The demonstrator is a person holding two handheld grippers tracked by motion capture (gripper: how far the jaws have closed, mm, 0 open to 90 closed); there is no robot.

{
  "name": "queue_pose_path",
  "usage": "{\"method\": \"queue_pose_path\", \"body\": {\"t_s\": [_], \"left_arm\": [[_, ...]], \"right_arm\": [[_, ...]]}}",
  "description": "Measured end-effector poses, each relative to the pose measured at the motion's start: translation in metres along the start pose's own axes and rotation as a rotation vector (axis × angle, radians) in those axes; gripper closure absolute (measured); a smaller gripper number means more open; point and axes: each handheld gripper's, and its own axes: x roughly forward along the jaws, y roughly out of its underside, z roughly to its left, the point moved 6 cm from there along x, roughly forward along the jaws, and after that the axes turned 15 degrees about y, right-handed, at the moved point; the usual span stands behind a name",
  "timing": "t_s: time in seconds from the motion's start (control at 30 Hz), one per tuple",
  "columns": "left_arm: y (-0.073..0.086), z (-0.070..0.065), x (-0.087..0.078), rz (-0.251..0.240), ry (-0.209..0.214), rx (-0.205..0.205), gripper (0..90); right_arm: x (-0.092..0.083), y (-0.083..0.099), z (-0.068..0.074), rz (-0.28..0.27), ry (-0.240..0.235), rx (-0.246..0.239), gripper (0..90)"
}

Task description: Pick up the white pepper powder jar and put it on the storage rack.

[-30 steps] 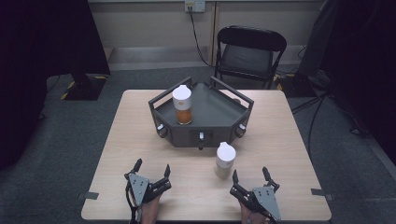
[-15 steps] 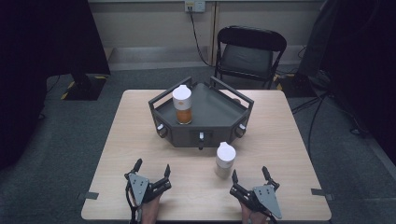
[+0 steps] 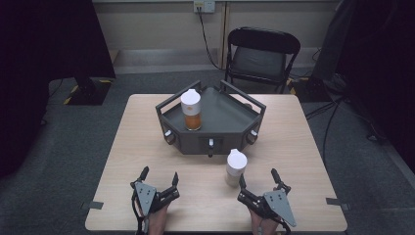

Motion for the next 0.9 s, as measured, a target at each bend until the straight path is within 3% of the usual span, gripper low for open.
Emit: {"method": "queue_pose_path", "body": {"t_s": [0.27, 0.43, 0.9], "left_arm": [[0.0, 0.0, 0.0, 0.0, -0.001, 0.0, 0.2], [0.0, 0.0, 0.0, 0.0, -0.001, 0.0, 0.2], [0.0, 0.0, 0.0, 0.0, -0.001, 0.0, 0.2]], "right_arm": [[0.005, -0.003, 0.011, -0.016, -0.043, -0.001, 2.0], [0.009, -0.007, 0.021, -0.027, -0.05, -0.042, 2.2], [0.027, -0.008, 0.036, 0.021, -0.086, -0.036, 7.5]]}}
